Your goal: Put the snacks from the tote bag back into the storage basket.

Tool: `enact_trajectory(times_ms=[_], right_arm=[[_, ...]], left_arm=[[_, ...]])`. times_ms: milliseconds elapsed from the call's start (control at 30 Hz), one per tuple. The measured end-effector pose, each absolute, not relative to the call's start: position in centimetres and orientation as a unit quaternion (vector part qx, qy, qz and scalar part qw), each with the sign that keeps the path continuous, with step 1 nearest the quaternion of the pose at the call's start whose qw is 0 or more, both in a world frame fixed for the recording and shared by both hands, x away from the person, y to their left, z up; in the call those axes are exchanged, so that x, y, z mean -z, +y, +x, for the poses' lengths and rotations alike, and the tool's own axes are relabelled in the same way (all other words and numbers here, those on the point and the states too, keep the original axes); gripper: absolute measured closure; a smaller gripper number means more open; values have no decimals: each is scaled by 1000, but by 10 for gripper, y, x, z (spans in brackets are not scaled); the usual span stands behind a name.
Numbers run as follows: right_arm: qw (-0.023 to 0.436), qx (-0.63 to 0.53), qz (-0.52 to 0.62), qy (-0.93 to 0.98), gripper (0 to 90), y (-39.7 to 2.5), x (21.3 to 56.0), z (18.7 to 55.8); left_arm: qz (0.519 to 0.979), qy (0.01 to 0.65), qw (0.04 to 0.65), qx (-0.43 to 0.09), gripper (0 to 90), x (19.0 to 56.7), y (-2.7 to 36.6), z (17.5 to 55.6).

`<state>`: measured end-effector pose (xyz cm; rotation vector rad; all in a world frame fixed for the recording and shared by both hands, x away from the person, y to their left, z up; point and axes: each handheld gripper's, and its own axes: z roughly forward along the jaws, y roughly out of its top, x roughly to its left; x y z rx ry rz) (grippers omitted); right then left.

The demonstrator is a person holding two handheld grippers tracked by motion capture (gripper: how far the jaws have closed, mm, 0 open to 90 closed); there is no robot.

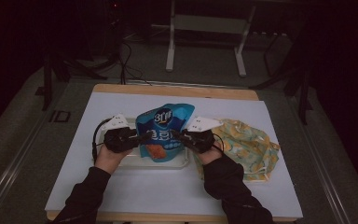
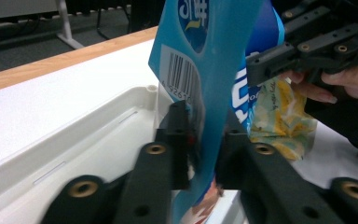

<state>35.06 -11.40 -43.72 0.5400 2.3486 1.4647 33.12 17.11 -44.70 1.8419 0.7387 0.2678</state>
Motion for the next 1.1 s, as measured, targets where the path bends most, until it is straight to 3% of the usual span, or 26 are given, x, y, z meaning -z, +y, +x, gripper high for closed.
enact_trajectory(times_ms=[33,167,367,400,533,600,1100], right_arm=[[153,-513,193,822,736,-115,436,352],[146,-515,198,821,639,-117,435,353],[137,-517,195,822,407,-119,432,353],[132,-523,194,819,350,-121,431,353],[123,-535,201,812,243,-125,429,353],[125,-533,200,813,152,-127,428,352],[151,-537,194,807,142,-154,421,337]], left_arm=[[775,310,540,-113,645,447,171,331],[771,317,540,-119,576,447,170,329],[764,321,551,-101,320,445,172,328],[767,310,555,-90,172,445,173,328],[767,308,556,-85,126,444,174,325],[765,311,558,-84,41,445,176,324],[749,337,561,-103,20,455,183,300]])
